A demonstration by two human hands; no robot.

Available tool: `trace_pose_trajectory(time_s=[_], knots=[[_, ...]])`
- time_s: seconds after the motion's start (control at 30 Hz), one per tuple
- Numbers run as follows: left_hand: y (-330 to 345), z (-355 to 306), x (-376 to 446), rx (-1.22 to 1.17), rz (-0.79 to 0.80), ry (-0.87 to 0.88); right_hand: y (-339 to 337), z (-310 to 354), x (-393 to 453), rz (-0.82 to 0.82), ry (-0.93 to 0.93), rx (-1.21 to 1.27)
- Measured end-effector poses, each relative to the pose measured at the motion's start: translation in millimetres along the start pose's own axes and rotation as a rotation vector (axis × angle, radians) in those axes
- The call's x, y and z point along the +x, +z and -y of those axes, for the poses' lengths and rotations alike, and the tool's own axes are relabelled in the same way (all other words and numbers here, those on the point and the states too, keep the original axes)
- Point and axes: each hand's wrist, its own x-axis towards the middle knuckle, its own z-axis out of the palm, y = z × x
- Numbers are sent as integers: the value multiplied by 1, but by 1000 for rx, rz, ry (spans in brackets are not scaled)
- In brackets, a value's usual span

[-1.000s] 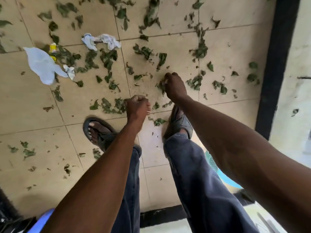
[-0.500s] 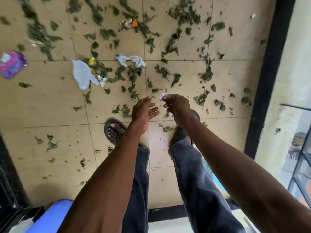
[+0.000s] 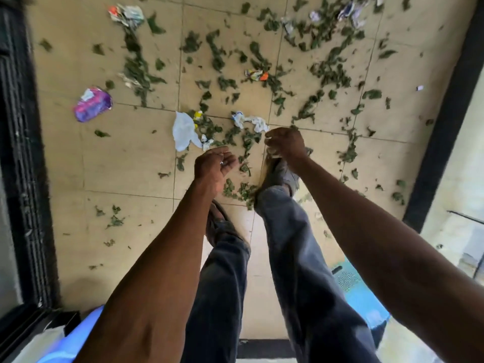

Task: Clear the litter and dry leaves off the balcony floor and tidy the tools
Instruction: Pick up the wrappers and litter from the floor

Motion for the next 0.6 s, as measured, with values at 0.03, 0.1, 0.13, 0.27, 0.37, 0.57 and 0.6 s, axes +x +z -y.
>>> trace_pose_trajectory(time_s=[0.03,0.1,0.13,0.27,0.37,0.57,0.6], knots=[[0,-3,7,-4,-9,-13,4,-2,14,43,25,-91],[0,-8,22,-15,-15,-11,17,-2,42,112,-48,-360],[0,-8,32,-20,-21,1,27,-2,56,119,-125,-508],[6,6,66,-34,-57,-25,67,3,96,140,-279,-735],[11,22,82,5,-58,-55,87,-2,117,221,-315,-850],[21,24,74,-18,-132,-102,73,22,100,-117,-163,-413],[22,18,69,-44,-154,-110,68,31,90,-105,-100,-288]])
